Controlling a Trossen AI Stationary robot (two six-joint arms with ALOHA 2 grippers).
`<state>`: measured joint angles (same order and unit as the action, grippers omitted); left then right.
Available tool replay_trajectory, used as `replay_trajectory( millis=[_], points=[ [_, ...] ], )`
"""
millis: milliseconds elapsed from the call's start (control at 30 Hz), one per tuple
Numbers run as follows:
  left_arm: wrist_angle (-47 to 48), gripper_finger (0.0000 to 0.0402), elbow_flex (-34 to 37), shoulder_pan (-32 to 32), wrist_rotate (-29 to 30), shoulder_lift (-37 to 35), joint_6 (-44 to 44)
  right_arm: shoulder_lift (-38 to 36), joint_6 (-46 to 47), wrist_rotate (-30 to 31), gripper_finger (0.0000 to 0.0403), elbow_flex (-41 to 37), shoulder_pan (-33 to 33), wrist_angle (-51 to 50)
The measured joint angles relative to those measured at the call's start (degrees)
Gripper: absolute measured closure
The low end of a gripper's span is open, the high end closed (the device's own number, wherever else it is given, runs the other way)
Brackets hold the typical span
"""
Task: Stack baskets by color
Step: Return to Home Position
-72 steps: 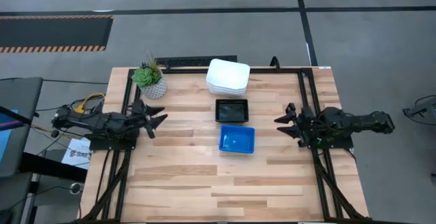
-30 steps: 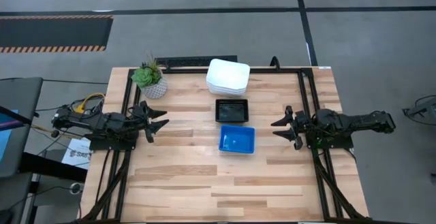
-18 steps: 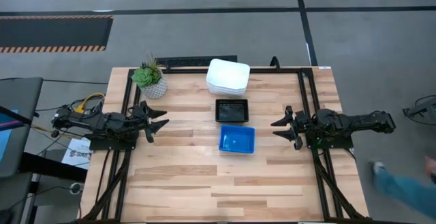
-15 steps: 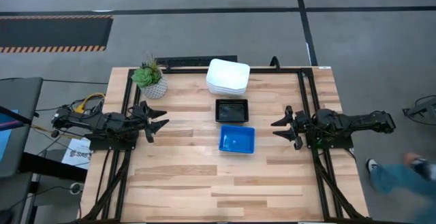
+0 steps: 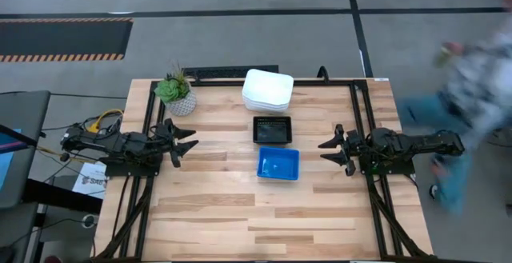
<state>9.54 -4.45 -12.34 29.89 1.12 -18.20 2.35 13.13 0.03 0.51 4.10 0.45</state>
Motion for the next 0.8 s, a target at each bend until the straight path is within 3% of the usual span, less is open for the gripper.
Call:
replay_trajectory(
  millis=[800],
  points=[
    [0.0, 0.0204, 0.0, 0.0, 0.0, 0.0, 0.0, 0.0, 0.0, 0.0, 0.0208, 0.0, 0.0, 0.0]
  ],
)
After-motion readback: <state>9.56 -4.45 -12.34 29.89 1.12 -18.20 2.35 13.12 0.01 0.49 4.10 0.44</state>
